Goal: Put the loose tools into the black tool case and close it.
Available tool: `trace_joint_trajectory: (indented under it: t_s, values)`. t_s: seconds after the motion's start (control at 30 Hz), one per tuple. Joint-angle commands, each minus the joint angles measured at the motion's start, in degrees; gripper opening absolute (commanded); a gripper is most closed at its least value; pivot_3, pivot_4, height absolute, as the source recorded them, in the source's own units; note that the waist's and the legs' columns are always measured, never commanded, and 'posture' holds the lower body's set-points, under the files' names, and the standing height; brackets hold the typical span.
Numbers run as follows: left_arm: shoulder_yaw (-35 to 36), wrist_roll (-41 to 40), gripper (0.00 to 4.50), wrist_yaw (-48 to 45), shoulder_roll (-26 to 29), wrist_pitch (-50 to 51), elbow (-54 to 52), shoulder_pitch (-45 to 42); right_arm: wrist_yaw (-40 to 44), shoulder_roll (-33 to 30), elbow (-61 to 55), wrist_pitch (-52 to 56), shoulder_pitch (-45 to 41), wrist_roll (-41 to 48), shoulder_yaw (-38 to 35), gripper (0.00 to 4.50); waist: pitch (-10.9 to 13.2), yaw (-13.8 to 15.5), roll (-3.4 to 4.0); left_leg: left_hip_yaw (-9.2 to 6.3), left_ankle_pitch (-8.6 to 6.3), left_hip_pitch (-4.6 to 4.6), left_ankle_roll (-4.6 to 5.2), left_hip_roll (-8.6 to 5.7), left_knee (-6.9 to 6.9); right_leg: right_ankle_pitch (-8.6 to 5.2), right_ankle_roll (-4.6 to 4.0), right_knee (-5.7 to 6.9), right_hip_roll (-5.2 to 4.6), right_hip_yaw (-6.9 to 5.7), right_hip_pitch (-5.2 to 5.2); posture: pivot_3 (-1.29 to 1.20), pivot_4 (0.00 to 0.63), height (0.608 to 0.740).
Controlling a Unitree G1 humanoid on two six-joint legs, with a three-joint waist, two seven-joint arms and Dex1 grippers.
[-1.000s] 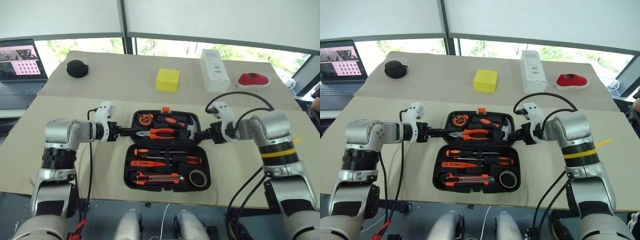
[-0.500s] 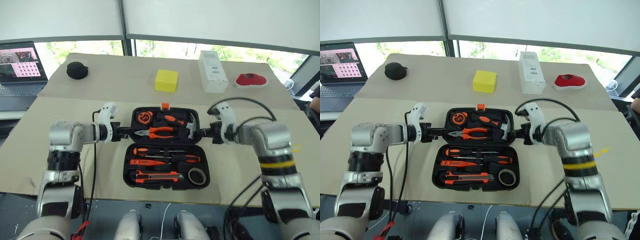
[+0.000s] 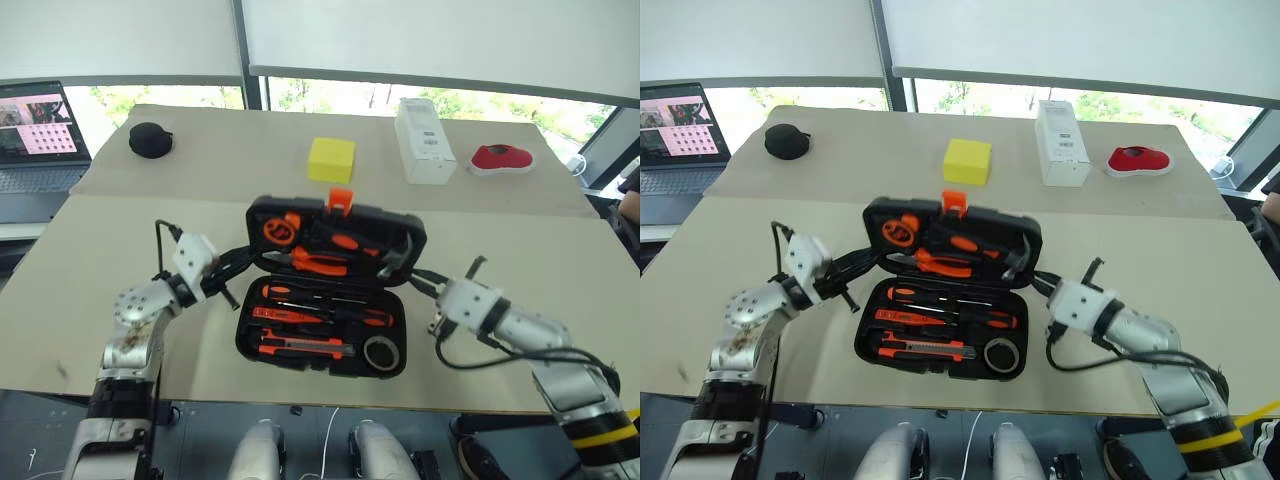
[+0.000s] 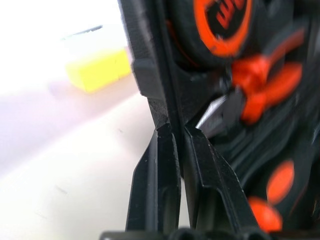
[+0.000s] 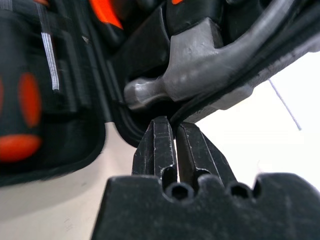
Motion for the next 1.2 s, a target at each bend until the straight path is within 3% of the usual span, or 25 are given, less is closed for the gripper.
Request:
trace_joint_trajectory:
  t_s: [0.03, 0.07, 0.13, 0.2, 0.33, 0.43, 0.5, 0.53, 0.6, 0.77, 0.83, 0.87, 1.2]
  values:
    - [0.6, 1.5, 0.04, -1.8, 3.0, -7.4, 3.7, 3.0, 0.2, -2.1, 5.7, -11.3, 3.6, -4.0, -0.2, 0.00, 0.0, -0.1, -0.01, 0.00, -0.02, 0.17, 0.02, 0.02, 0.00, 0.00, 0.00, -0.05, 0.01, -0.02, 0.17, 0.00, 0.150, 0.740]
    - [0.5, 0.2, 0.39, -3.3, 3.6, -7.7, 3.4, 4.0, 0.4, -2.4, 6.6, -11.8, 4.4, -3.9, -0.5, 0.00, 0.0, -0.1, -0.01, 0.03, -0.05, 0.39, 0.06, 0.03, -0.05, -0.02, -0.01, -0.10, 0.01, -0.02, 0.41, 0.00, 0.150, 0.740]
    - [0.8, -1.0, 0.98, -4.8, 5.0, -8.4, 3.5, 5.7, 1.5, -3.0, 7.3, -11.7, 5.5, -2.8, -0.7, 0.77, 0.0, -0.1, 0.02, 0.12, -0.07, 0.69, 0.05, 0.06, -0.20, -0.03, -0.02, -0.21, 0.00, 0.02, 0.64, 0.00, 0.150, 0.740]
    - [1.8, -2.1, 1.85, -4.9, 6.2, -8.0, 4.2, 7.1, 1.4, -3.4, 7.4, -12.7, 6.3, -3.2, -0.9, 1.44, 0.0, 0.1, -0.01, 0.13, -0.07, 0.90, 0.05, 0.10, -0.38, -0.03, -0.02, -0.47, 0.00, -0.02, 0.89, 0.00, 0.150, 0.740]
    - [3.1, -4.1, 3.23, -7.6, 9.4, -4.7, 5.7, 8.6, -0.1, -4.3, 6.4, -11.2, 8.5, -5.4, -3.5, 2.70, 0.0, 0.2, -0.02, 0.13, -0.07, 0.77, 0.06, 0.17, -0.33, -0.02, -0.02, -0.47, -0.07, -0.05, 0.81, 0.00, 0.150, 0.740]
    - [3.2, -5.0, 3.33, -7.8, 10.3, -1.4, 6.9, 7.3, 1.5, -4.7, 3.6, -6.2, 11.2, -0.7, -6.0, 3.86, 0.0, 0.3, -0.02, 0.12, -0.07, 0.86, 0.06, 0.19, -0.33, -0.03, -0.02, -0.46, -0.04, -0.07, 0.88, 0.00, 0.150, 0.740]
    - [2.2, -5.6, 3.33, -8.4, 10.2, 2.7, 6.7, 4.6, 5.7, -5.6, -1.1, 0.2, 15.3, 7.6, -7.6, 3.45, 0.0, 0.4, -0.02, 0.11, -0.08, 0.86, 0.06, 0.19, -0.33, -0.03, -0.02, -0.47, -0.06, -0.07, 0.91, 0.00, 0.150, 0.740]
    - [1.6, -5.9, 3.06, -8.4, 9.9, 5.4, 6.5, 2.6, 8.9, -7.0, -4.8, 4.6, 18.7, 13.1, -8.1, 3.37, 0.0, 0.9, -0.02, 0.10, -0.07, 0.85, 0.06, 0.18, -0.33, -0.03, -0.01, -0.47, -0.06, -0.08, 0.92, 0.00, 0.150, 0.740]
    - [-0.2, -5.7, 2.53, -9.5, 9.4, 8.9, 6.5, -1.3, 14.1, -9.8, -12.1, 11.0, 25.0, 20.4, -8.7, 2.65, 0.0, 1.5, -0.02, 0.05, -0.07, 0.81, 0.06, 0.17, -0.30, -0.03, 0.00, -0.49, -0.06, -0.15, 0.95, 0.00, 0.150, 0.740]
    - [-5.1, -1.1, 0.45, -9.6, 7.1, 11.4, 10.7, -11.1, 16.8, -11.4, -23.0, 19.8, 30.2, 23.0, -8.4, 0.87, 0.0, 1.1, -0.08, 0.03, -0.08, 0.86, 0.06, 0.14, -0.28, -0.03, -0.01, -0.53, 0.03, -0.15, 1.05, 0.00, 0.150, 0.740]
    - [-7.1, 0.6, 0.00, -10.1, 5.9, 11.6, 13.7, -14.8, 18.0, -11.7, -25.9, 22.9, 30.9, 21.8, -6.4, 0.22, 0.0, 1.0, -0.09, 0.01, -0.07, 0.84, 0.06, 0.11, -0.25, -0.04, 0.00, -0.52, 0.08, -0.15, 1.04, 0.00, 0.150, 0.740]
    - [-7.8, 1.2, 0.00, -10.4, 5.5, 11.8, 14.8, -16.0, 18.3, -11.5, -26.9, 24.2, 30.8, 21.4, -5.6, 0.04, 0.0, 0.9, -0.11, 0.01, -0.08, 0.85, 0.05, 0.11, -0.24, -0.04, 0.00, -0.52, 0.10, -0.15, 1.04, 0.00, 0.150, 0.740]
    - [-13.1, 4.1, 0.00, -19.3, 5.2, 13.9, 21.0, -21.5, 18.5, -6.0, -30.1, 34.4, 20.5, 17.6, 4.0, 0.04, 0.0, 0.4, -0.23, -0.02, -0.08, 0.66, 0.05, 0.09, -0.23, -0.05, 0.00, -0.54, 0.12, -0.15, 0.88, 0.00, 0.150, 0.740]
